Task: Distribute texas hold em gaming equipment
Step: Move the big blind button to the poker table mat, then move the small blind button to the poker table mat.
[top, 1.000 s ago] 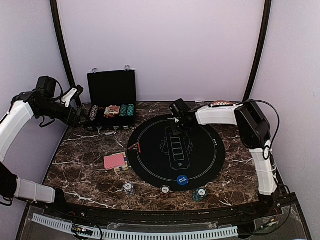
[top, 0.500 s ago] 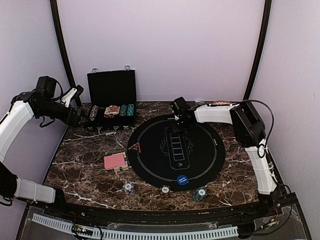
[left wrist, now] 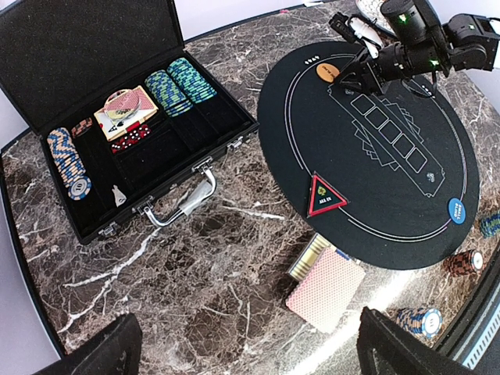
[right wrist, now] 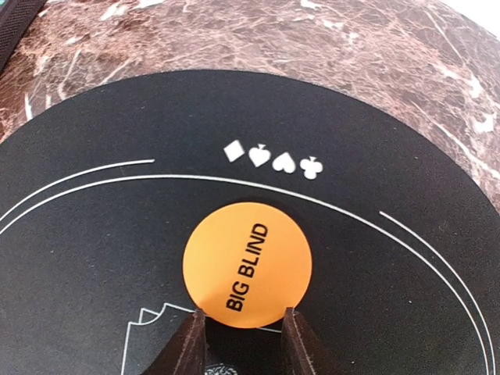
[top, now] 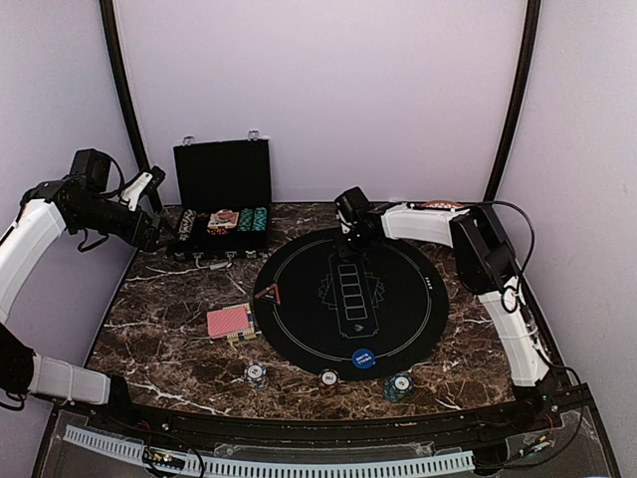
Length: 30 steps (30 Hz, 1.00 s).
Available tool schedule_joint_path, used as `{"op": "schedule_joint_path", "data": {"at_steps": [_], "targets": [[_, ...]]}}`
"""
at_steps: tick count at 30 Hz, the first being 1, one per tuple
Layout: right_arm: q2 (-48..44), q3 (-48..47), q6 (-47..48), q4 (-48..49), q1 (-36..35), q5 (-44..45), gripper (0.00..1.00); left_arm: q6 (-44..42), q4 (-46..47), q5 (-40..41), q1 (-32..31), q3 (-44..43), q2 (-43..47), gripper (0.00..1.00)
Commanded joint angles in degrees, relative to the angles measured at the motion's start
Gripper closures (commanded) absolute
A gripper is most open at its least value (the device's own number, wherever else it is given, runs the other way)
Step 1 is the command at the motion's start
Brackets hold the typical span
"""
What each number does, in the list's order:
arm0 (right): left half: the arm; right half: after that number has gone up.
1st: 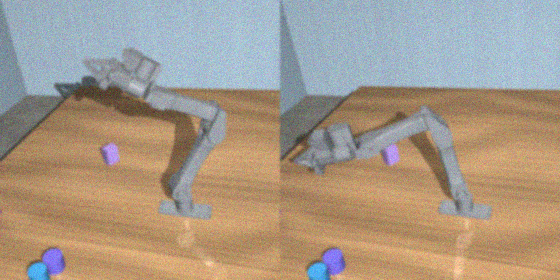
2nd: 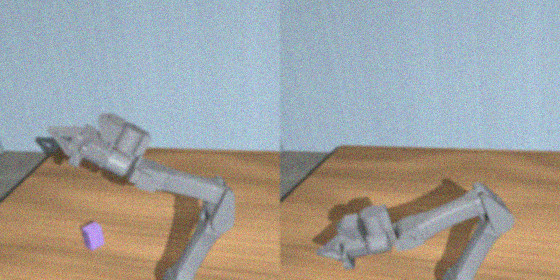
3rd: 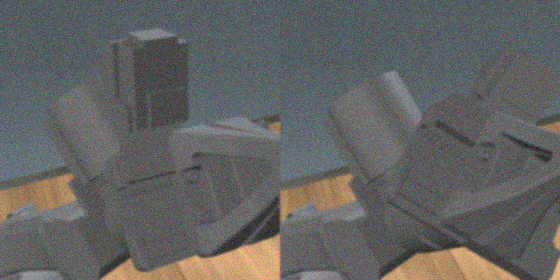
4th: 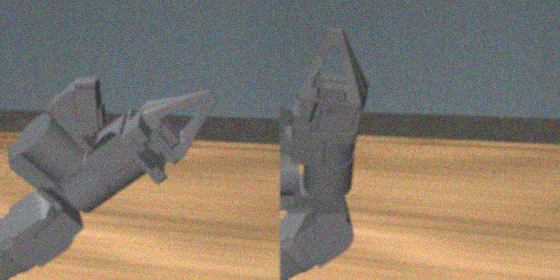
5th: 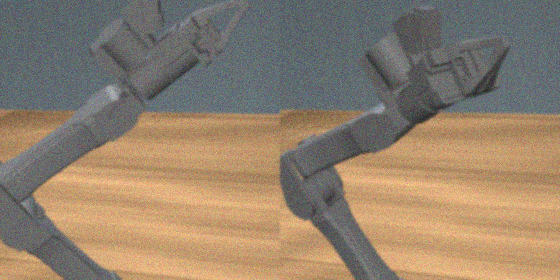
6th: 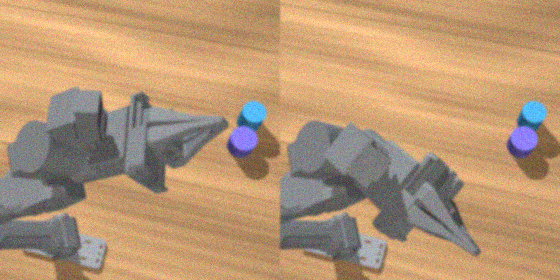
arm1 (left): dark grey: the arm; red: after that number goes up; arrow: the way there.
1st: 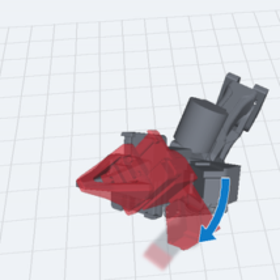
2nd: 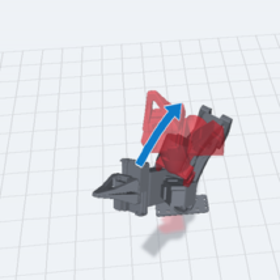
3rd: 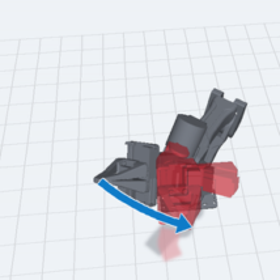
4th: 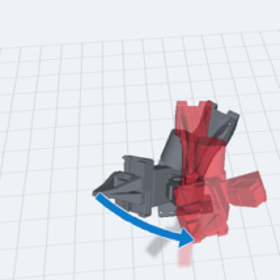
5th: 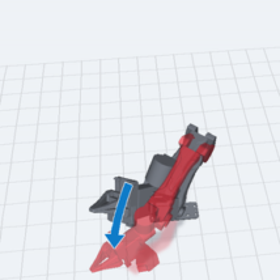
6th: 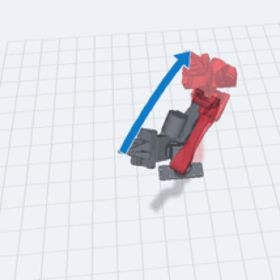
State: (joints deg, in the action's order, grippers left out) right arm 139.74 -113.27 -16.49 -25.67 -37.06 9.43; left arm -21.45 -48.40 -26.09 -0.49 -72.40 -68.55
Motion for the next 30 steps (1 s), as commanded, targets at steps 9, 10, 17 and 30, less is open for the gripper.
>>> {"op": "schedule_joint_path", "data": {"at_steps": [9,10,17,30], "targets": [[-20.65,24.42,0.99,1.35,-5.74,2.05,0.37,-0.12,-1.11,-1.22,0.32,-1.69,0.41,0.01],[-23.18,27.88,0.16,1.57,-6.95,2.54,0.35,-0.14,-1.20,-1.48,0.32,-1.62,0.47,0.01],[-37.47,46.01,-4.93,-1.51,-17.24,4.58,0.34,-0.54,-1.57,-1.60,0.32,-1.37,0.48,0.01],[-39.60,50.38,-9.22,-6.37,-28.31,5.76,0.34,-0.28,-1.94,-2.37,0.32,-2.09,0.47,0.01]]}}
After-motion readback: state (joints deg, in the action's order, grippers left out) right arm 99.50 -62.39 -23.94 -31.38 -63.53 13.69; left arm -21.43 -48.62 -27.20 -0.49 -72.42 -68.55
